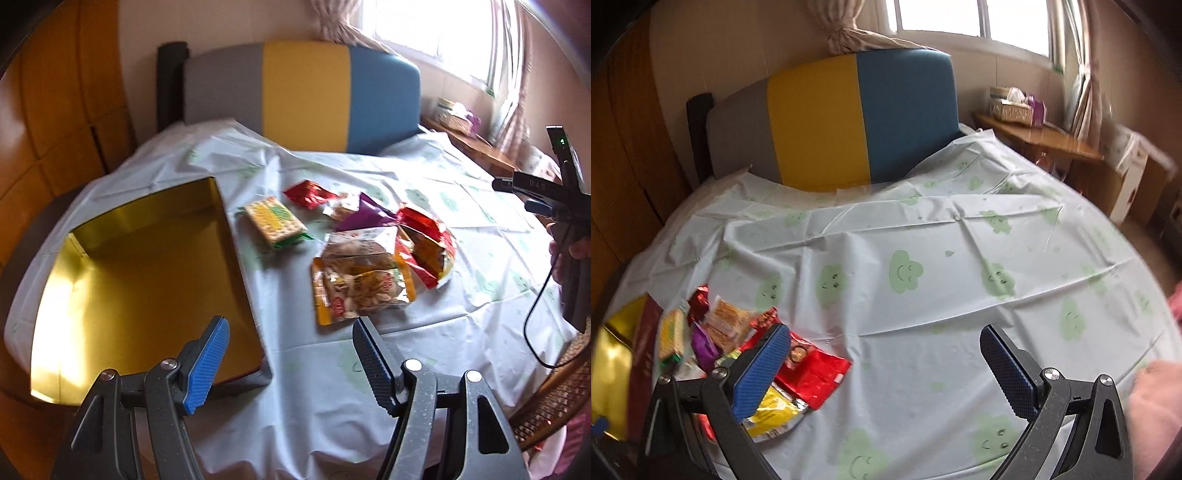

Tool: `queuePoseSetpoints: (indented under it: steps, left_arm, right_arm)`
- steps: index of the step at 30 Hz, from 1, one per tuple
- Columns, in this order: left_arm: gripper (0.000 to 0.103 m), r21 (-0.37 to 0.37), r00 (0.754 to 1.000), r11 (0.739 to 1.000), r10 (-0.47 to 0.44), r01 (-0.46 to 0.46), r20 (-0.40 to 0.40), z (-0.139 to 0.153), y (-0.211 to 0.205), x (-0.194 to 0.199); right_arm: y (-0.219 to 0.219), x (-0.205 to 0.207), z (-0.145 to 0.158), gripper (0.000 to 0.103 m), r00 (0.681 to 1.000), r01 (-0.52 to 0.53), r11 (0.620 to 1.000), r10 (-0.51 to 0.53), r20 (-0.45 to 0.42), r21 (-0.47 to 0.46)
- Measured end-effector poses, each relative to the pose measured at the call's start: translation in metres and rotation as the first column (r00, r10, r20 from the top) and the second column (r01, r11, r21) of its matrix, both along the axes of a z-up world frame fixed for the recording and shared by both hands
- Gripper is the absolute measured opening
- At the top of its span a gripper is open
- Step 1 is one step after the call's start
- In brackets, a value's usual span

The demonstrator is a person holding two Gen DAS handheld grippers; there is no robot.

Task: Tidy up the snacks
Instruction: 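Reach the left tool to the clear nut bag and close on it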

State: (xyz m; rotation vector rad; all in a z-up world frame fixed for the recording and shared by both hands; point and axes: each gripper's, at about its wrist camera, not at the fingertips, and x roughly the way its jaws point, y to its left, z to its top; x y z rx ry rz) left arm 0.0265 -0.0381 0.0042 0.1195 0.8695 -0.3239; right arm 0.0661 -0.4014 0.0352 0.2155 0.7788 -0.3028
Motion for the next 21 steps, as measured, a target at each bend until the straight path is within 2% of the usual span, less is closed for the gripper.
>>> queuePoseSetpoints:
  steps: [4,5,6,10,13,15,17,19,21]
  left_arm:
    - [0.069,-0.035,0.995,0.997,-0.069,0.067,-0.075,0.002,-0.015,0.02]
    - [0.067,-0.027,0.992,0.996,-0.084,0.082,-0.094,0.001,-0.02,0.025]
    - [0.06,-0.026,0.988,0.994,-0.104,0.102,-0.112,0.0,-0.026,0.029]
    - [0.053,-0.077,0.969,0.99,-0.134,0.12,-0.21,-0.009,-0.039,0.044]
    - [0.045,-0.009,0.963,0.985,-0.168,0.17,-0.209,-0.018,-0.053,0.042]
    - [0.045,0.012,0.947,0.971,-0.231,0.24,-0.224,-0.024,-0.062,0.039]
    - [0.045,0.05,0.934,0.952,-0.283,0.301,-0.218,-0.027,-0.068,0.033]
    - [0.046,0.114,0.915,0.919,-0.351,0.378,-0.198,-0.029,-0.077,0.024]
    - [0.047,0.17,0.904,0.893,-0.388,0.417,-0.179,-0.033,-0.084,0.016]
  right_arm:
    - [0.006,0.001,-0.001,0.103,1.0,-0.028,1.0,0.028,-0.006,0.001]
    - [0.01,0.001,0.0,0.103,0.999,-0.038,0.999,0.038,-0.006,-0.007]
    - [0.012,0.001,0.0,0.103,0.999,-0.048,0.999,0.048,-0.006,-0.019]
    - [0.019,0.003,0.001,0.103,0.997,-0.074,0.996,0.074,-0.007,-0.046]
    - [0.02,0.004,0.001,0.103,0.996,-0.084,0.996,0.084,-0.007,-0.042]
    - [0.019,0.004,0.0,0.103,0.996,-0.085,0.996,0.085,-0.009,-0.036]
    - [0.018,0.004,0.0,0.103,0.997,-0.081,0.996,0.08,-0.009,-0.03]
    - [0.016,0.004,0.0,0.103,0.997,-0.076,0.997,0.076,-0.01,-0.026]
    - [0.015,0.004,0.0,0.103,0.997,-0.071,0.997,0.071,-0.013,-0.024]
